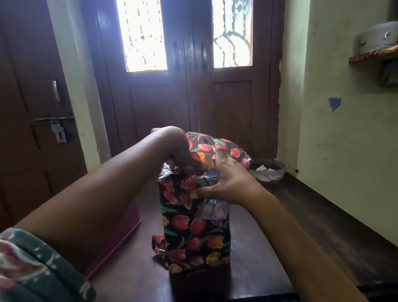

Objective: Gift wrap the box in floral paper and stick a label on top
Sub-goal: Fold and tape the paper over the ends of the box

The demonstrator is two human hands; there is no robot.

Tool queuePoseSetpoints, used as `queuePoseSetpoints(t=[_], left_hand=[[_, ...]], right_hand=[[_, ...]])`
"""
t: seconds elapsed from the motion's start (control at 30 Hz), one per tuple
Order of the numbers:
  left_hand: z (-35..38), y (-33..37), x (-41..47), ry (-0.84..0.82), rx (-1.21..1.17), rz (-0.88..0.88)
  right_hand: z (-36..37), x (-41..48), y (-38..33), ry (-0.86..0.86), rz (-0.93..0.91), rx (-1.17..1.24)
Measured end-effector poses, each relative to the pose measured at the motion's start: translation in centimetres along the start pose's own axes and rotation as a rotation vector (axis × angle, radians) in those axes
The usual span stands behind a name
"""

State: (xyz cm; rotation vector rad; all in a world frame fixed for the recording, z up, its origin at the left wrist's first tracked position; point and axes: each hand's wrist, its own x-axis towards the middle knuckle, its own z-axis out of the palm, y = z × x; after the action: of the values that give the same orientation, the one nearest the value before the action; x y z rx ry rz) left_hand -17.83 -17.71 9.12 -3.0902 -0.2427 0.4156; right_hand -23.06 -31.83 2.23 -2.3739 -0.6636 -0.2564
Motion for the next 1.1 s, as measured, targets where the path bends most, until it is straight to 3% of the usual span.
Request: queuePoseSetpoints(t=[0.1,0.27,0.4,0.63,0.73,0.83,1.03,1.1], left_hand=[[0.9,-1.8,0.3,-0.084,-0.134,0.011],[0.3,-5.8,-0.8,0.053,-0.388,0.03],[0.5,-5.5,-2.1,0.172,-0.564,0.199],[1.7,-3.4,-1.2,0.16,-0.507,0.205],[1.6,-4.8,-1.5,0.254,-0.628,0.285],[2.3,-5.7,-2.1,0.379,-0.741,0.436],[4.0,-6.1,-1.0,0.229,-0.678,0.535],[4.1,-6.0,-1.0,0.185,-0.71,0.558]], right_hand=[[0.1,0.0,-0.2,-0.011,0.001,-0.01],[-0.1,0.1,-0.3,-0.02,0.007,-0.039],[-0.1,0.3,-0.3,-0.025,0.007,-0.04],[-0.1,0.4,-0.3,-0.027,-0.007,-0.055],[-0.2,0.7,0.0,-0.021,-0.03,-0.061],[-0.2,0.9,0.3,-0.015,-0.124,-0.094],[-1.3,-0.9,-0.6,-0.011,-0.403,0.025],[-1.6,-1.8,-0.4,-0.052,-0.501,-0.111]])
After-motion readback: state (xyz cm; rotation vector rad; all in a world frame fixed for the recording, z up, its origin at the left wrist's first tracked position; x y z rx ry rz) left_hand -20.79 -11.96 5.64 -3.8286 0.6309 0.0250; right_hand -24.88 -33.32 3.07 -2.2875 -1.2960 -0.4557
